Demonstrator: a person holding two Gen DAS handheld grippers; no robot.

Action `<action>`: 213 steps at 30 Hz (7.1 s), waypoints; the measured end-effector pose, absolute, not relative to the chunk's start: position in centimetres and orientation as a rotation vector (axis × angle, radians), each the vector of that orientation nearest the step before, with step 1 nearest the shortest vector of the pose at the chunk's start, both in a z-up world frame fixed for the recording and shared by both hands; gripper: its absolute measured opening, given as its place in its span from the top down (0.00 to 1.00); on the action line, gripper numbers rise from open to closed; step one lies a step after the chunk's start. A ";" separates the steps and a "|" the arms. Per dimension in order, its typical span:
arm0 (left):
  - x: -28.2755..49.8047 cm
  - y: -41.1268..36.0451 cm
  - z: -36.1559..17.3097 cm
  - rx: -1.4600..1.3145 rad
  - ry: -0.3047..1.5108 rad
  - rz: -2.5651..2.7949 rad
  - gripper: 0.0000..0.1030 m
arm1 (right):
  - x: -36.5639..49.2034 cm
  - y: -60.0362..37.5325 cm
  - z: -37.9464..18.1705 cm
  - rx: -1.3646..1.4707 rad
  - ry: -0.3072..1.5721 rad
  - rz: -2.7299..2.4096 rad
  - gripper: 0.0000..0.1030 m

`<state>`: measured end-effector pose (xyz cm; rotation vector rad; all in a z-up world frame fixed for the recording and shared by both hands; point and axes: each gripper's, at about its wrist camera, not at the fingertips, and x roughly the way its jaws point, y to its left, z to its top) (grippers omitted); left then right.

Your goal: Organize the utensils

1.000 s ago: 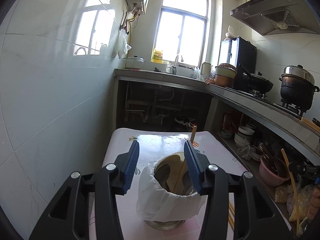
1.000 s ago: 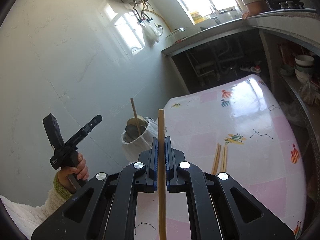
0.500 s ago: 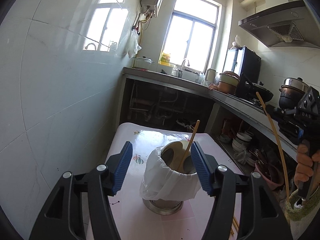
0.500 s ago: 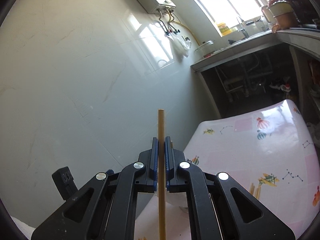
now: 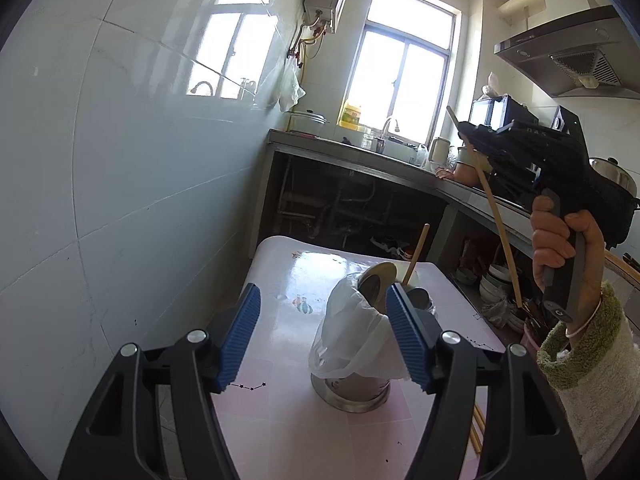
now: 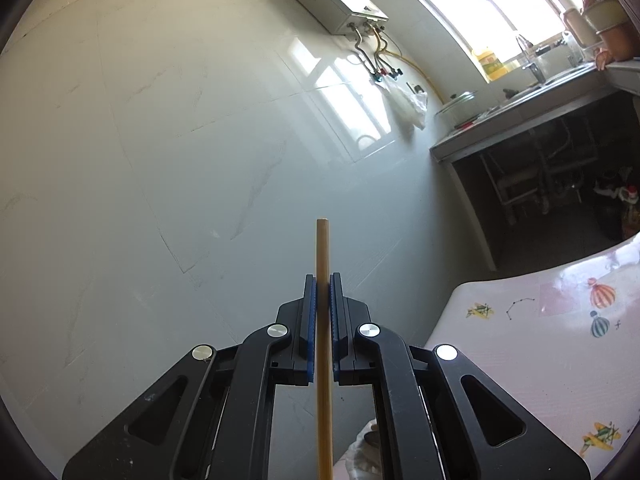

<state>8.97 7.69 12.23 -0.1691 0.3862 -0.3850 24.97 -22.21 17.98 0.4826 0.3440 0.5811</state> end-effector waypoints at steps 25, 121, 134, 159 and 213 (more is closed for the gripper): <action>10.8 8.7 10.5 -0.174 0.418 -0.327 0.38 | 29.0 -16.7 13.4 0.249 0.401 0.596 0.96; 6.8 -1.3 6.1 -0.032 0.594 -0.571 0.12 | 6.0 -31.5 1.6 0.287 0.849 0.060 0.72; 7.5 -7.6 0.5 0.090 0.808 -0.604 0.08 | 6.3 -29.9 -4.9 0.190 0.995 0.009 0.77; 9.1 -14.3 -0.8 0.162 0.858 -0.742 0.20 | 5.0 -32.9 -6.3 0.267 1.004 -0.089 0.96; 11.4 -16.6 -3.9 0.232 0.981 -0.620 0.94 | 2.6 -34.0 -6.4 0.408 1.005 -0.021 0.96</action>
